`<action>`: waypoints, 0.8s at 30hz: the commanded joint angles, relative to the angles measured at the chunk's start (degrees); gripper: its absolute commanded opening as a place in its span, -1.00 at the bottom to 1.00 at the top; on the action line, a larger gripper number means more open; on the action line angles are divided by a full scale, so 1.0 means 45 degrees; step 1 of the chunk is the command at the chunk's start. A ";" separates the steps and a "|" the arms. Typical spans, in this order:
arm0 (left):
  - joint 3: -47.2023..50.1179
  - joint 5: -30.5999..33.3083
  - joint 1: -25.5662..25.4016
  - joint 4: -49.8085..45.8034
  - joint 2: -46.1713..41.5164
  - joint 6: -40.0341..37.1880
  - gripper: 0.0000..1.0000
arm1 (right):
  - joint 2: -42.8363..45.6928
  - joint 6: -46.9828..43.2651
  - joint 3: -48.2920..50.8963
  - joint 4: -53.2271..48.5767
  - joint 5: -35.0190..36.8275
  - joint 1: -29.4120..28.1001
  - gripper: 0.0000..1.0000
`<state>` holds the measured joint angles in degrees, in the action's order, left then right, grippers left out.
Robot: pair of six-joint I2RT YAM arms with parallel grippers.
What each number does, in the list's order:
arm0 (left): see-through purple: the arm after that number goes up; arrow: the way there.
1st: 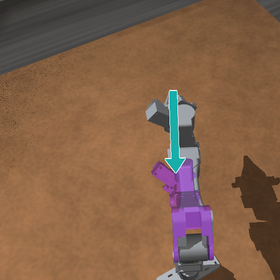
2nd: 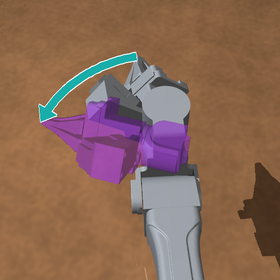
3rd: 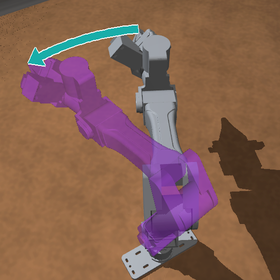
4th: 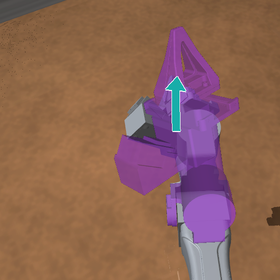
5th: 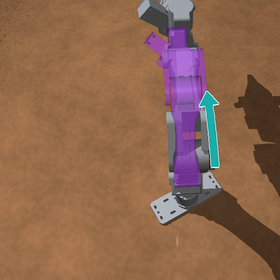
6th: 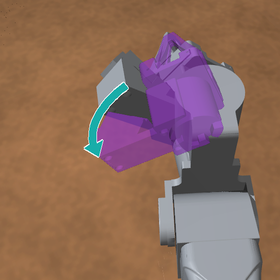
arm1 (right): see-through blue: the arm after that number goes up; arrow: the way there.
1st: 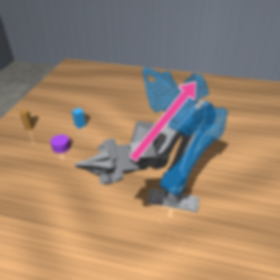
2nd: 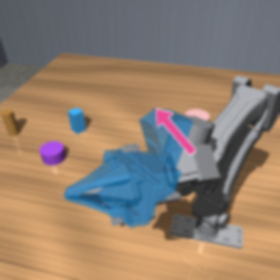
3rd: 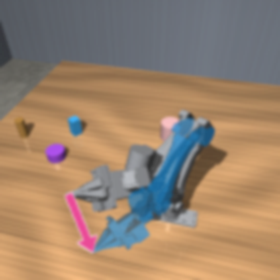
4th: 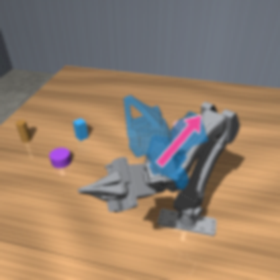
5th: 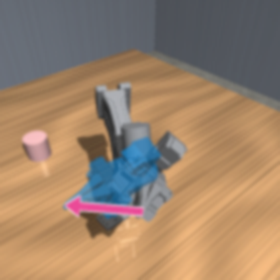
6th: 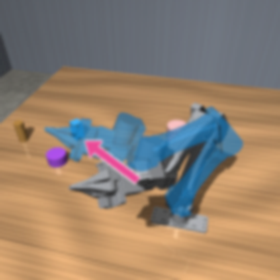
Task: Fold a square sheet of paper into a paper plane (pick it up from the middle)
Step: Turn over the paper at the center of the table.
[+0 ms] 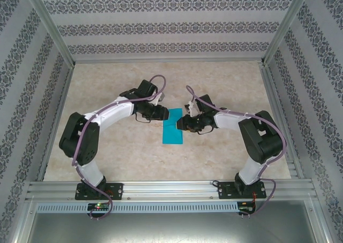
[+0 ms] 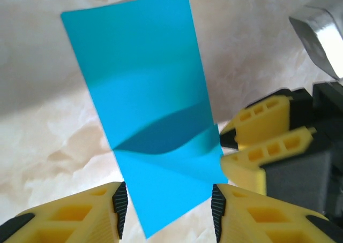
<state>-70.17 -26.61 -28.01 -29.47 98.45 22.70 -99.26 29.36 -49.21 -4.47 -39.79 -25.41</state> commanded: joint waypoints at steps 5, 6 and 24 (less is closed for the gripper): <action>0.1825 0.0175 0.0221 0.1558 -0.1472 0.0510 0.05 | -0.0566 -0.0553 -0.0426 0.0470 -0.0191 -0.0348 -0.32; 0.1990 0.0123 0.0244 0.1697 -0.1617 0.0583 0.06 | -0.0601 -0.0601 -0.0447 0.0456 -0.0165 -0.0386 -0.32; 0.4676 -0.0490 0.0725 0.5181 -0.3313 0.2552 0.24 | 0.0514 -0.0190 -0.0414 0.1002 -0.0900 -0.0282 -0.82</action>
<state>-51.35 -27.64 -25.67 -13.63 86.87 30.17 -100.33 28.10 -50.22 -2.17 -41.45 -26.79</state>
